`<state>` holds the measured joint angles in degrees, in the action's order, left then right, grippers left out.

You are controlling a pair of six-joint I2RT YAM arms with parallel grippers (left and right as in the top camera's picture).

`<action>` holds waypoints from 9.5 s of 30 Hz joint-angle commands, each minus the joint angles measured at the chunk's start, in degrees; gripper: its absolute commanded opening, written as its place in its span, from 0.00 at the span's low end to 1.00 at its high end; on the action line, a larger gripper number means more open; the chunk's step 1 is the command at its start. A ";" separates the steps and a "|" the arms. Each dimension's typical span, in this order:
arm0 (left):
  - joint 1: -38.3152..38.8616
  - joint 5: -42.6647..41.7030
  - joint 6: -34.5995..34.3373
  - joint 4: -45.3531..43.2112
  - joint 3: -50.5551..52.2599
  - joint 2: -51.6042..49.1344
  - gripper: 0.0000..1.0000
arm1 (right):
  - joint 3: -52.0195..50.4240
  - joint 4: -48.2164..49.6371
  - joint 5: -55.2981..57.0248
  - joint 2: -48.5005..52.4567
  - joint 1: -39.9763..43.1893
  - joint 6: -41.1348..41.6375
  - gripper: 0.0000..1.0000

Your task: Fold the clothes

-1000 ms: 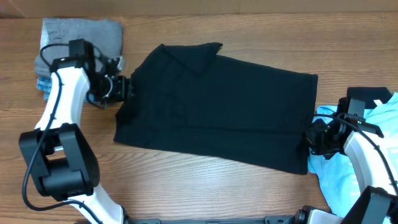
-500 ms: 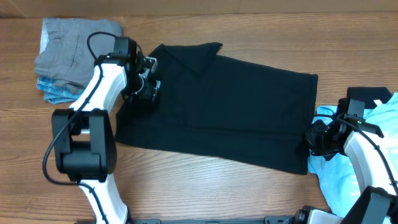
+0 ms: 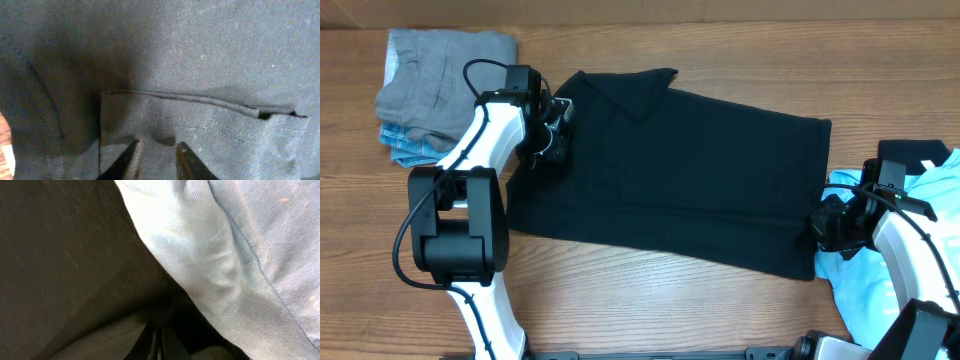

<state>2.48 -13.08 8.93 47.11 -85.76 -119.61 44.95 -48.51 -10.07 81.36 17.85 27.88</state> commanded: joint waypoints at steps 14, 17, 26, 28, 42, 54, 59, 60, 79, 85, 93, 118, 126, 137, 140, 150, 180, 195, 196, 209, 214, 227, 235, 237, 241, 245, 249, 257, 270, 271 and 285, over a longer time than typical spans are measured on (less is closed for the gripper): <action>-0.44 2.54 -4.31 -2.38 -0.94 -3.26 0.54 | 1.51 0.07 0.83 -1.01 -0.11 -0.68 0.04; -0.46 2.49 -4.74 -2.12 -0.94 -3.37 0.46 | 1.51 -0.07 0.83 -0.98 -0.11 -0.68 0.04; -0.57 2.78 -5.18 -1.27 -1.20 -3.34 0.26 | 1.51 -0.37 0.83 -0.98 -0.11 -0.87 0.04; -0.66 3.06 -5.66 -1.16 -1.33 -3.32 0.22 | 1.51 -0.59 0.85 -0.98 -0.11 -0.87 0.04; -0.70 7.15 -6.38 8.00 -12.81 -3.26 0.04 | 1.53 -1.31 1.05 -1.01 -0.09 -0.81 0.04; -0.52 8.17 -5.68 10.03 -18.01 -3.28 0.10 | 1.51 1.07 1.03 -0.98 0.87 0.48 0.04; -0.59 8.76 -5.70 10.49 -18.01 -3.28 0.61 | 1.51 1.31 1.03 -1.01 0.87 -0.76 0.39; -0.61 9.49 -5.66 10.99 -18.01 -3.28 0.66 | 1.51 1.25 1.03 -1.01 0.87 -0.87 0.40; -2.80 -15.43 3.32 10.16 -17.97 -3.28 0.73 | 1.53 0.42 -21.03 -1.01 0.90 -15.82 0.39; 4.94 -3.63 3.15 8.90 -17.92 -3.82 0.66 | 1.53 0.48 -22.18 -1.01 0.90 -16.37 0.39; 13.70 13.33 -2.08 6.56 -17.90 -8.20 0.52 | 1.53 0.37 -22.18 -0.98 0.90 -16.37 0.39; 15.61 14.73 -6.67 12.98 -22.80 -8.98 0.64 | 1.53 0.20 -20.65 -1.01 0.92 -16.35 0.39; 16.20 13.05 -6.82 13.70 -20.65 -10.45 0.59 | 1.53 0.22 -20.63 -1.01 0.92 -16.35 0.39; 18.08 14.40 -6.80 16.13 -19.32 -11.89 0.57 | 1.53 0.20 -20.61 -1.01 0.92 -16.35 0.39; 18.23 15.45 -6.82 16.28 -19.32 -11.89 0.51 | 1.53 0.20 -20.46 -1.01 0.92 -16.35 0.39; 18.23 16.26 -6.84 17.59 -19.30 -11.91 0.04 | 1.53 0.13 -20.46 -1.01 0.92 -16.35 0.39; 20.96 22.10 -15.63 15.93 -16.63 -11.96 0.29 | 1.53 -0.48 -20.44 -1.01 0.92 -16.37 0.39; 21.00 19.69 -16.87 20.46 -25.14 -11.85 0.04 | 1.53 -0.59 -19.52 -1.01 0.92 -16.37 0.39; 21.05 19.23 -16.85 20.61 -25.77 -11.85 0.04 | 1.53 -0.57 -19.50 -1.01 0.92 -16.37 0.39; 24.85 19.04 -16.65 20.15 -26.80 -11.89 0.19 | 1.53 -0.31 -19.37 -1.01 0.92 -16.37 0.39; 24.68 22.62 -16.48 21.66 -26.84 -11.87 0.44 | 1.53 -0.48 -19.30 -1.01 0.92 -16.37 0.39; 5.57 18.67 -17.66 32.09 -29.46 -11.87 0.53 | -0.33 -9.60 -5.81 -0.98 0.81 -2.08 0.50; -0.07 5.09 -8.83 32.22 -26.10 -11.87 0.50 | -9.20 -2.45 -8.96 -0.98 0.81 3.93 0.47; 0.17 5.31 -7.15 30.67 -23.32 -11.87 0.51 | -10.84 -0.13 -8.74 -0.98 0.83 3.93 0.28; 0.20 5.66 -7.17 27.08 -19.26 -11.87 0.45 | -9.05 -0.68 -2.29 -1.01 2.60 6.38 0.05; 0.13 6.47 -7.19 25.16 -16.87 -11.87 0.43 | -5.33 -3.10 -0.72 -1.01 4.02 4.61 0.04; 0.13 8.44 -7.45 24.81 -16.65 -11.87 0.42 | -2.16 -5.62 1.62 -1.01 4.04 4.74 0.08; 0.07 9.92 -7.43 28.83 -18.05 -11.82 0.42 | -2.08 -6.40 -3.58 -1.01 4.04 -1.20 0.14; -3.08 12.02 -8.70 35.17 -22.38 -5.07 0.41 | -10.38 -3.39 -6.54 -0.98 3.98 2.58 0.46; -3.23 12.00 -8.70 35.39 -22.38 -4.07 0.42 | -11.52 -2.71 -6.47 -0.98 3.98 3.85 0.45; -4.02 11.96 -9.42 38.99 -20.79 -2.14 0.46 | -11.19 -1.77 2.58 -0.98 6.93 9.46 0.04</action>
<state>-0.86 -1.26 0.16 85.91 -107.28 -122.76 33.50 -50.39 -13.63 79.40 23.05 36.01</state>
